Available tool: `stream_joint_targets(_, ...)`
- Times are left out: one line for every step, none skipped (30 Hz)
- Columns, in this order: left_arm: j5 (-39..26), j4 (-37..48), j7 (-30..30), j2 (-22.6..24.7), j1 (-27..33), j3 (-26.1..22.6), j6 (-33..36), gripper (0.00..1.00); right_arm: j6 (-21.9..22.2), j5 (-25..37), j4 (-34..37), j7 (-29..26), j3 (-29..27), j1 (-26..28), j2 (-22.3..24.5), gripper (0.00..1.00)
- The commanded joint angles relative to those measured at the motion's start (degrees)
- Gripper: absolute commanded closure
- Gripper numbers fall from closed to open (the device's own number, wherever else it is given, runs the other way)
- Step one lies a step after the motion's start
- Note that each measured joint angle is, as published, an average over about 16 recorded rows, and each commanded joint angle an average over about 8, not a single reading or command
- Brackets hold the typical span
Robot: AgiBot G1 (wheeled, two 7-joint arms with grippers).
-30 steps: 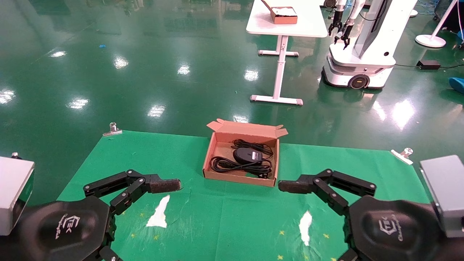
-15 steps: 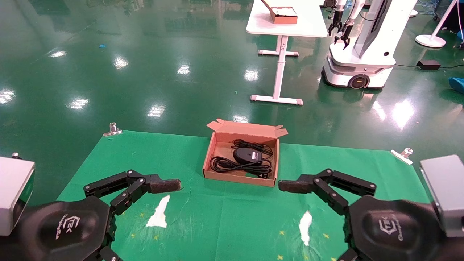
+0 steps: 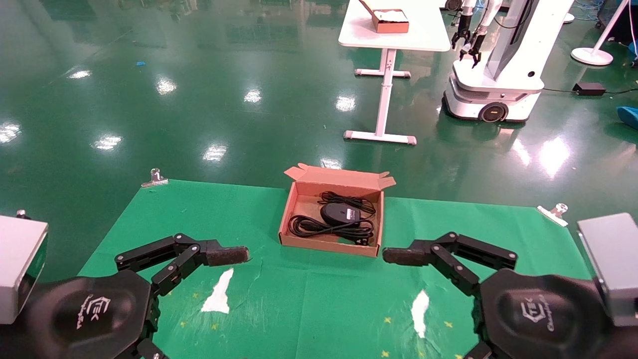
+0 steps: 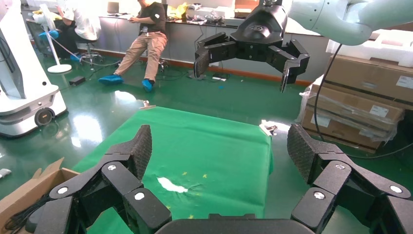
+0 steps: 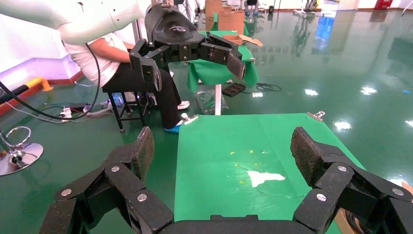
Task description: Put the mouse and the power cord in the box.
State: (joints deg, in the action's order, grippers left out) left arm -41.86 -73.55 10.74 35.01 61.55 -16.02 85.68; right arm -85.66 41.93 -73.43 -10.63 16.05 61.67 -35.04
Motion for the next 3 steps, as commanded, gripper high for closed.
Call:
stream_joint_targets(0.0, 0.0, 0.0, 0.0, 0.0, 0.0, 0.0, 0.0, 0.0, 0.0, 0.0, 0.0, 0.0, 0.0, 0.0, 0.0)
stream_joint_targets(0.0, 0.0, 0.0, 0.0, 0.0, 0.0, 0.0, 0.0, 0.0, 0.0, 0.0, 0.0, 0.0, 0.0, 0.0, 0.0)
stream_joint_targets(0.0, 0.0, 0.0, 0.0, 0.0, 0.0, 0.0, 0.0, 0.0, 0.0, 0.0, 0.0, 0.0, 0.0, 0.0, 0.0)
